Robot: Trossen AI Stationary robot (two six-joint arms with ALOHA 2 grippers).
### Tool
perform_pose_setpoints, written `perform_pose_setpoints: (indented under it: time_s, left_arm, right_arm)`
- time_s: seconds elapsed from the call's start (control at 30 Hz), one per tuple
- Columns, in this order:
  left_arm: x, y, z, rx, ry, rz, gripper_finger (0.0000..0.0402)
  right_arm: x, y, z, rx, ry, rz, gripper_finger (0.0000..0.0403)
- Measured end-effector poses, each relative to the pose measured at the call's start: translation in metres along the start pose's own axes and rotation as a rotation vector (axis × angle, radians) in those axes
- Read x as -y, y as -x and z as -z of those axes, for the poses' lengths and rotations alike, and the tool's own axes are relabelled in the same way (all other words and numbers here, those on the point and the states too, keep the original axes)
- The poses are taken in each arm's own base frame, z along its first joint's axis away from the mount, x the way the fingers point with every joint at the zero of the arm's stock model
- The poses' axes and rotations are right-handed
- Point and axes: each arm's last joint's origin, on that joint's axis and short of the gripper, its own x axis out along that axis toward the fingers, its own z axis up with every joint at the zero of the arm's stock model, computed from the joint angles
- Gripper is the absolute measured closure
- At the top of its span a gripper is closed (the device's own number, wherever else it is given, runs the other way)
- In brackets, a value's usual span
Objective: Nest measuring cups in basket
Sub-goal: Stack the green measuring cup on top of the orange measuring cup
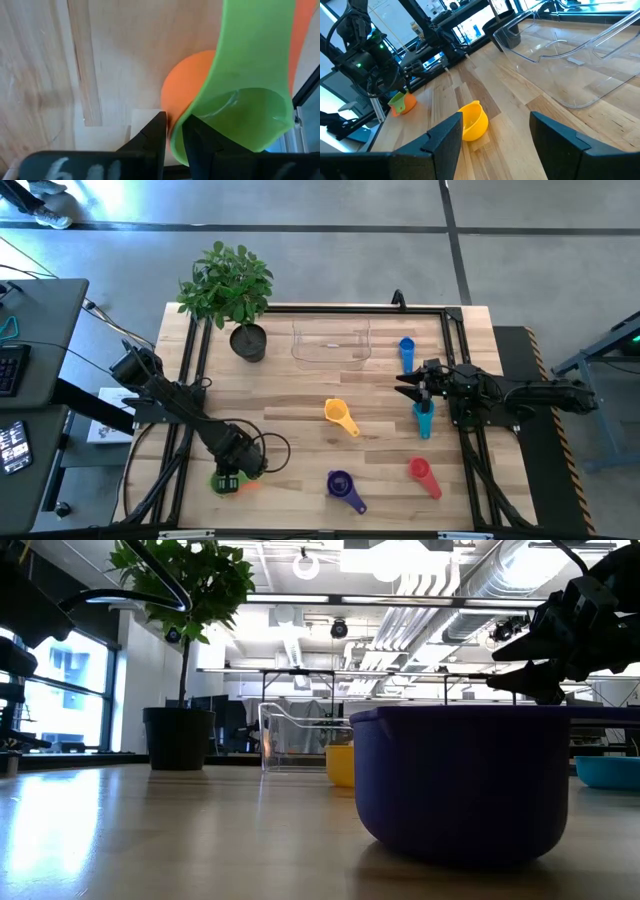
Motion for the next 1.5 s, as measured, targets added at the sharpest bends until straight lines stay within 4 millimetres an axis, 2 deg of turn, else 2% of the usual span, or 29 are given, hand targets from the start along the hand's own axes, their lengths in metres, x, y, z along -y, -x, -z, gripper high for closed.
perform_pose_setpoints:
  time_s: [0.3, 0.53, 1.0, 1.3, 1.5]
  left_arm:
    - [-0.004, 0.003, -0.008, 0.033, 0.054, 0.025, 0.0392]
    - [-0.016, 0.011, -0.029, 0.146, 0.152, 0.069, 0.0392]
    - [-0.067, 0.035, -0.070, 0.331, 0.412, 0.119, 0.0392]
    - [-0.079, 0.059, -0.085, 0.395, 0.423, 0.170, 0.0371]
    - [-0.083, 0.062, -0.086, 0.383, 0.396, 0.199, 0.0368]
  right_arm:
    - [0.000, 0.000, 0.000, 0.001, 0.000, 0.000, 0.0183]
    - [0.000, 0.000, 0.000, 0.000, -0.041, 0.000, 0.0183]
    - [0.000, 0.000, 0.000, 0.000, -0.034, 0.000, 0.0183]
    - [0.000, 0.000, 0.000, 0.002, 0.006, 0.002, 0.0183]
    - [0.000, 0.000, 0.000, 0.002, 0.008, 0.002, 0.0183]
